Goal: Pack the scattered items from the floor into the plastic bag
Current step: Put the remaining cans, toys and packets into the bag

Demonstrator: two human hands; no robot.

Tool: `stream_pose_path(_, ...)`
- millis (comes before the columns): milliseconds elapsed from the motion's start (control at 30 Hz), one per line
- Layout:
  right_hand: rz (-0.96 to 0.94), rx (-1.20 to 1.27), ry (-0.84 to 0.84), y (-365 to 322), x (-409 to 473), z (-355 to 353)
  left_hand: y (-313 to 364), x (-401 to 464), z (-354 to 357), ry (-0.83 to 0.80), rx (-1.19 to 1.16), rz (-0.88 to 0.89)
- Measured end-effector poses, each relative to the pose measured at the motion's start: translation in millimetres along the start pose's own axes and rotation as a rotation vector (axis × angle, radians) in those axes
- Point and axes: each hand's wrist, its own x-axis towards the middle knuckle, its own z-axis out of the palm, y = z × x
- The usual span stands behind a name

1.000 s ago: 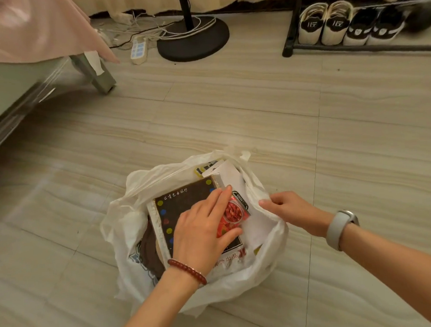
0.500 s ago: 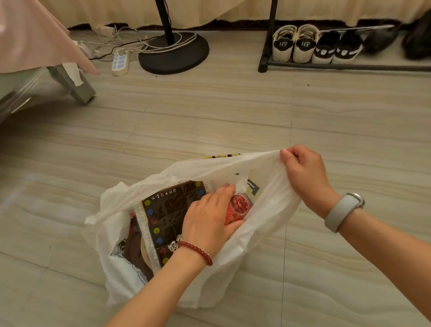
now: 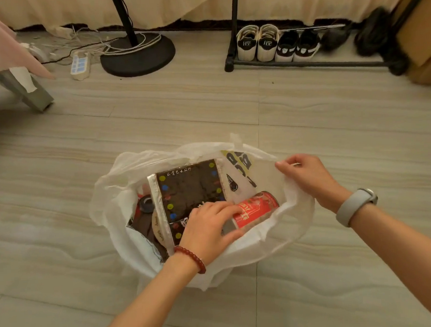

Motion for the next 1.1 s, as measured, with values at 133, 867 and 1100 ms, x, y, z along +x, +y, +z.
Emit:
stream_pose_path(133,0.169,-0.279,-0.321,12.0,-20.9,-6.6,2.4,-1.5,2.6,0.016,-0.051,-0.063)
stream_pose_path(867,-0.09,0.514,0.313,-70.1,22.1,-17.9,47.9,26.6,-27.4,0.411,-0.302,-0.012)
stream_pose_path(1100,-0.171,0.141,0.269,-67.1,58.1,-47.4,72.4,82.1,-20.6,0.296,-0.198,-0.031)
